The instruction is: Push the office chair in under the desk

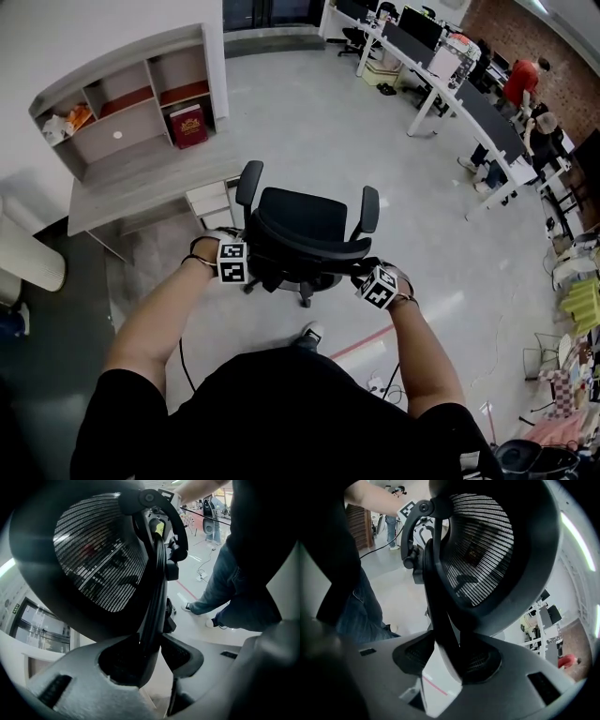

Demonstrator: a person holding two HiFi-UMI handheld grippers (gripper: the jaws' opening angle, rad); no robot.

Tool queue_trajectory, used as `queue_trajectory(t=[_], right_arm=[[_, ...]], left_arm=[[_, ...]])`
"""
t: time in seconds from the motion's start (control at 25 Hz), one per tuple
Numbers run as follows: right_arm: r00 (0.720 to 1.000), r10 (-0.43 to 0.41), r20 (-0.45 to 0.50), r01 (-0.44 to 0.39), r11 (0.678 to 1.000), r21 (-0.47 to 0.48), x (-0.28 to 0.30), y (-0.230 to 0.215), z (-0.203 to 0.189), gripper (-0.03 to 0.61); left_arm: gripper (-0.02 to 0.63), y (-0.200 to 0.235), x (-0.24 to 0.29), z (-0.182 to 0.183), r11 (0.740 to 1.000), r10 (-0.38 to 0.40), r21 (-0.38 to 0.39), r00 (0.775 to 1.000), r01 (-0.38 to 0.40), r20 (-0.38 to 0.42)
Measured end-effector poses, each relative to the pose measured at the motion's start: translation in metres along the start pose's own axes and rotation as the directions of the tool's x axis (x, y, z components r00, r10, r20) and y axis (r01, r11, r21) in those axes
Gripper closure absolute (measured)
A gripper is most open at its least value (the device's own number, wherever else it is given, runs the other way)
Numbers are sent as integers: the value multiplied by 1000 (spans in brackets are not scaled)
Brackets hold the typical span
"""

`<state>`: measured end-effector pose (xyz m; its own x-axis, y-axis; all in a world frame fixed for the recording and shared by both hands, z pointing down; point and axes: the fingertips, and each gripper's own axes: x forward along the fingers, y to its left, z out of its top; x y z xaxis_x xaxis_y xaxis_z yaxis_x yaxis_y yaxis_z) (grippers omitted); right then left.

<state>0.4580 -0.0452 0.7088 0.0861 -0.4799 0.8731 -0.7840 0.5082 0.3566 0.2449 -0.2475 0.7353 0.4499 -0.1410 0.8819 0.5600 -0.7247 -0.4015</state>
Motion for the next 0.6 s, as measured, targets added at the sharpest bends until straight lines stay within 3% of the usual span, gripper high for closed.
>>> queue_trajectory(t=[0.12, 0.28, 0.6], right_arm=[[999, -40, 6, 40, 999, 9, -4, 17, 3, 397], [999, -20, -39, 23, 998, 61, -8, 29, 0, 390], [998, -3, -56, 7, 997, 70, -25, 60, -6, 388]], left_arm=[[466, -11, -8, -5, 1000, -25, -17, 999, 26, 36], [468, -26, -14, -3, 1000, -25, 5, 999, 25, 36], [468, -61, -32, 2, 999, -33, 16, 997, 32, 70]])
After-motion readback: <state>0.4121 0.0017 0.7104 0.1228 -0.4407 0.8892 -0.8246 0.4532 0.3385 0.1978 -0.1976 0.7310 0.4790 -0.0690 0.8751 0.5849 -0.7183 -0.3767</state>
